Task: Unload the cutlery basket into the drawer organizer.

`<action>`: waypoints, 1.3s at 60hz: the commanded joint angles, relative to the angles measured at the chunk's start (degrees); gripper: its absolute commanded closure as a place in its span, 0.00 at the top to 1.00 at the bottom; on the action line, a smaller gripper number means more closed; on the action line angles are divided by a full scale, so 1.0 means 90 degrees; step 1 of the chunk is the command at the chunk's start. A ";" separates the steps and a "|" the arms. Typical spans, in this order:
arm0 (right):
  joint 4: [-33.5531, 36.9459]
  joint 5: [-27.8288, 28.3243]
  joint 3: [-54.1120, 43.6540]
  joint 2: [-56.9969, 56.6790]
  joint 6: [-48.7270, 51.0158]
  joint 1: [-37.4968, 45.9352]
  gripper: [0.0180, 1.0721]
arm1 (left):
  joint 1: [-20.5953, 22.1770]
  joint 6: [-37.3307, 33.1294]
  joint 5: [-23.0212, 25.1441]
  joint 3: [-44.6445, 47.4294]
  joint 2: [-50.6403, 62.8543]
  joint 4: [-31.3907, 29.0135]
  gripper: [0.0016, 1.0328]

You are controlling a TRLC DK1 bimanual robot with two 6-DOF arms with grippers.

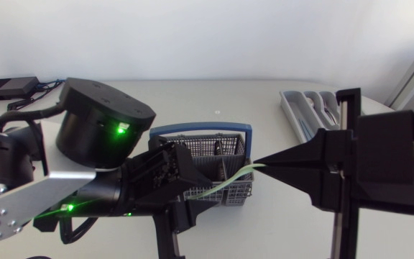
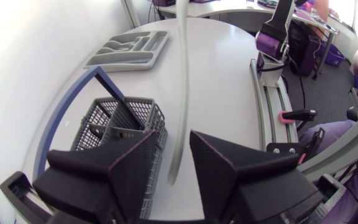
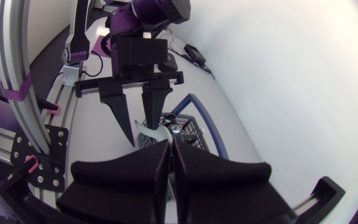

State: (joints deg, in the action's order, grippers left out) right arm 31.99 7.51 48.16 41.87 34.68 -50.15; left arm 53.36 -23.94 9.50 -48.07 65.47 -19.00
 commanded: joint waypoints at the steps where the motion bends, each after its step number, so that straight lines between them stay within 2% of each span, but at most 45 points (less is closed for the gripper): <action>1: -0.0126 0.0045 -0.0136 0.0114 -0.0152 0.0035 0.06 | -0.0050 0.0063 0.0097 -0.0166 0.0030 0.0022 0.20; 10: -0.0166 0.0054 -0.0156 0.0211 -0.0103 0.0045 0.06 | -0.0177 0.0112 0.0214 -0.0186 0.0040 0.0022 0.04; 28: -0.0390 0.0025 -0.0215 0.0348 -0.0142 0.0133 0.07 | -0.0304 0.0229 0.0361 -0.0205 0.0069 0.0002 0.03; 31: -0.0498 0.0015 -0.0234 0.0348 -0.0220 0.0201 0.13 | -0.0334 0.0268 0.0361 -0.0235 0.0069 0.0002 0.03; 42: -0.0771 0.0074 -0.0302 0.0329 -0.0738 0.0582 0.51 | -0.0568 0.0424 0.0390 -0.0313 0.0079 0.0012 0.03; 47: -0.0898 0.0318 -0.0351 0.0338 -0.1167 0.0934 0.58 | -0.0685 0.0493 0.0400 -0.0332 0.0059 0.0071 0.03; 55: -0.1191 0.1031 -0.0439 0.0446 -0.2154 0.1559 0.60 | -0.0841 0.0649 0.0400 -0.0332 0.0069 0.0325 0.03; 64: -0.1523 0.1617 -0.0332 0.1022 -0.3218 0.1676 0.60 | -0.0998 0.0844 0.0390 -0.0410 0.0157 0.0617 0.03; 72: -0.1718 0.1754 -0.0010 0.1666 -0.3911 0.1529 0.59 | -0.1115 0.0961 0.0371 -0.0596 0.0430 0.0764 0.03; 78: -0.1757 0.1822 0.0147 0.1920 -0.4038 0.1441 0.59 | -0.1144 0.0991 0.0195 -0.0664 0.0616 0.0891 0.03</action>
State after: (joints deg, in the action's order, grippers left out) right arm 17.69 22.94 47.03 57.49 2.07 -36.36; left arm 43.55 -16.47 11.90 -52.12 69.14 -12.01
